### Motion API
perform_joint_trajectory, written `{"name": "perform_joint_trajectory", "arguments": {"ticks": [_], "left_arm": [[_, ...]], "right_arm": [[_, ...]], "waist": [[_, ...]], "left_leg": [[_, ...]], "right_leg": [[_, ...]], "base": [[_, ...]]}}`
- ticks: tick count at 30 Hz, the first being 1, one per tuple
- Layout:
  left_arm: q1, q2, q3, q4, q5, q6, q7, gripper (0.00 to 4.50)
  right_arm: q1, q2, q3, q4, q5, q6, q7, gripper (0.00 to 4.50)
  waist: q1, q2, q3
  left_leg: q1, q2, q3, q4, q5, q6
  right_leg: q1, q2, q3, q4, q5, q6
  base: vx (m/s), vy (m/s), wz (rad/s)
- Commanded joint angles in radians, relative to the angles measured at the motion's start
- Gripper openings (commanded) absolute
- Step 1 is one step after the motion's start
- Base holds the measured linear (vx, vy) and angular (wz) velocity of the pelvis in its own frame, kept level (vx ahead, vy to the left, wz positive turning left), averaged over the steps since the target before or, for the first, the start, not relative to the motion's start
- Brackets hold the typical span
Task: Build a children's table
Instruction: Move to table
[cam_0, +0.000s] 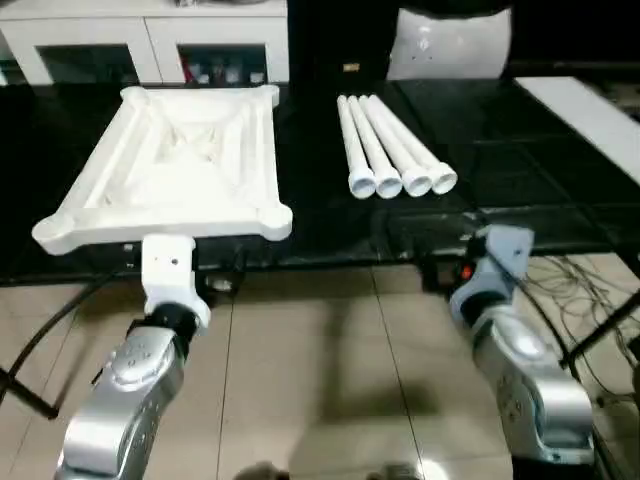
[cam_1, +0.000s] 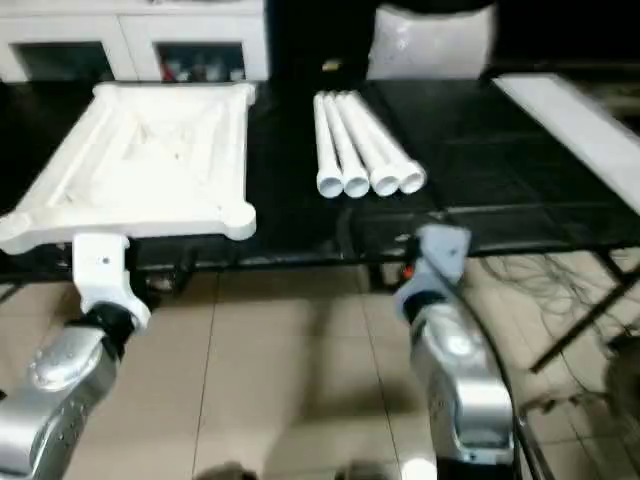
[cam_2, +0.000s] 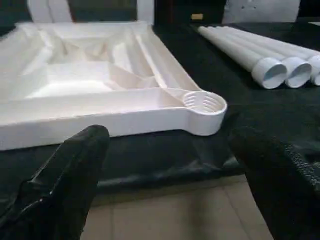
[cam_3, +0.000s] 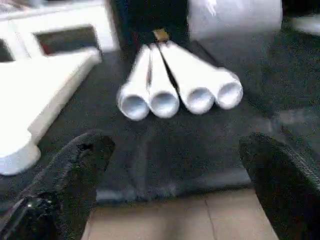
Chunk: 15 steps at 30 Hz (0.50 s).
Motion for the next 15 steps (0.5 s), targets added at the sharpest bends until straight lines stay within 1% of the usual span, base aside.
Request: {"name": "perform_joint_trajectory", "arguments": {"ticks": [1,2,3,4,5,6,7,8,9,10,11,12,13,14,15], "left_arm": [[-0.011,-0.008,-0.003,-0.007,0.024,0.005,-0.001,4.42],[-0.019,-0.036,0.021,-0.001,0.015,0.002,0.003,4.42],[-0.022,-0.043,0.026,-0.002,0.012,0.0,0.004,4.42],[-0.023,-0.048,0.03,-0.003,0.009,-0.002,0.005,4.42],[-0.026,-0.053,0.031,-0.006,0.006,-0.002,0.009,4.42],[-0.026,-0.052,0.021,-0.012,0.011,0.001,0.011,4.42],[-0.025,-0.052,0.015,-0.015,0.012,0.003,0.012,4.42],[-0.025,-0.052,0.012,-0.017,0.013,0.004,0.013,4.42],[-0.025,-0.054,0.011,-0.018,0.015,0.005,0.013,4.42],[-0.022,-0.056,0.008,-0.022,0.014,0.006,0.009,4.42],[-0.02,-0.057,0.006,-0.024,0.014,0.007,0.007,4.42],[-0.019,-0.062,0.004,-0.028,0.02,0.012,0.003,4.42],[-0.02,-0.066,0.004,-0.03,0.025,0.013,0.003,4.42],[-0.02,-0.071,0.004,-0.032,0.029,0.014,0.003,4.42],[-0.021,-0.078,0.006,-0.034,0.035,0.015,0.002,4.42]], "right_arm": [[0.002,0.003,0.014,0.022,-0.004,0.001,0.016,4.5],[0.003,0.017,0.005,0.019,0.033,0.05,0.033,4.5],[0.005,0.014,0.009,0.015,0.034,0.052,0.042,4.5],[0.007,0.012,0.013,0.012,0.035,0.054,0.048,4.5],[0.01,0.006,0.022,0.006,0.035,0.062,0.062,4.5],[0.011,-0.002,0.036,0.012,0.018,0.068,0.059,4.5],[0.009,-0.006,0.042,0.019,0.012,0.067,0.059,4.5],[0.008,-0.009,0.046,0.024,0.008,0.064,0.06,4.5],[0.005,-0.011,0.046,0.031,0.01,0.06,0.061,4.5],[0.004,-0.007,0.043,0.031,0.022,0.056,0.067,4.5],[0.002,-0.004,0.04,0.031,0.028,0.054,0.07,4.5],[0.0,-0.002,0.039,0.031,0.03,0.06,0.07,4.5],[0.001,0.003,0.035,0.029,0.041,0.062,0.077,4.5],[0.002,0.006,0.032,0.027,0.048,0.063,0.082,4.5],[0.002,0.006,0.03,0.025,0.046,0.054,0.087,4.5]], "waist": [[0.02,0.003,-0.065],[0.02,-0.001,-0.049],[0.02,0.001,-0.042],[0.02,-0.004,-0.044],[0.023,-0.001,-0.047],[0.022,-0.006,-0.042],[0.021,-0.006,-0.04],[0.014,-0.002,-0.034],[0.003,0.013,-0.026],[0.005,0.028,-0.024],[0.095,0.013,-0.034],[0.072,-0.037,-0.08],[0.054,-0.084,-0.088],[0.084,-0.058,-0.046],[0.081,-0.048,-0.025]], "left_leg": [[0.011,0.166,-0.08,-0.107,-0.137,-0.05],[0.015,0.188,-0.073,-0.109,-0.244,-0.024],[0.011,0.195,-0.07,-0.12,-0.385,-0.03],[0.011,0.196,-0.065,-0.122,-0.433,-0.035],[0.017,0.196,-0.058,-0.124,-0.51,-0.047],[0.021,0.197,-0.055,-0.12,-0.567,-0.053],[0.026,0.194,-0.051,-0.114,-0.606,-0.056],[0.034,0.189,-0.043,-0.104,-0.669,-0.065],[0.023,0.183,-0.029,-0.157,-0.79,-0.097],[-0.014,0.174,-0.015,-0.244,-0.892,-0.119],[-0.101,0.094,0.087,-0.31,-0.913,-0.095],[-0.009,0.135,0.134,-0.217,-0.559,-0.035],[0.107,0.147,0.082,0.062,-0.322,-0.03],[-0.011,0.135,0.028,0.116,-0.038,0.139],[-0.051,0.158,-0.002,0.149,0.0,0.126]], "right_leg": [[0.028,-0.152,0.071,-0.082,-0.154,-0.137],[0.002,-0.152,0.076,-0.1,-0.309,-0.172],[-0.007,-0.14,0.07,-0.102,-0.458,-0.176],[-0.011,-0.136,0.067,-0.103,-0.511,-0.167],[-0.018,-0.131,0.064,-0.103,-0.58,-0.148],[-0.023,-0.133,0.061,-0.112,-0.651,-0.128],[-0.023,-0.132,0.055,-0.119,-0.709,-0.114],[-0.02,-0.127,0.035,-0.132,-0.792,-0.088],[0.008,-0.075,-0.012,-0.102,-0.74,-0.071],[0.054,-0.015,-0.032,-0.011,-0.606,-0.073],[0.151,0.096,-0.077,0.144,-0.308,-0.045],[0.074,-0.007,0.027,0.084,-0.536,-0.069],[-0.039,-0.17,0.081,-0.08,-0.864,-0.1],[0.036,-0.216,0.208,-0.208,-0.934,-0.218],[0.088,-0.198,0.169,-0.167,-0.899,-0.28]], "base": [[-0.134,0.016,-0.16],[-0.114,0.003,-0.01],[-0.114,0.003,-0.01],[-0.104,0.004,-0.05],[-0.088,0.012,0.0],[-0.088,0.012,0.0],[-0.084,0.022,0.02],[-0.071,0.034,0.02],[-0.071,0.034,0.02],[-0.102,0.05,0.04],[-0.092,0.022,0.27],[-0.092,0.022,0.27],[0.082,-0.119,0.37],[0.192,-0.134,0.17],[0.192,-0.134,0.17]]}}
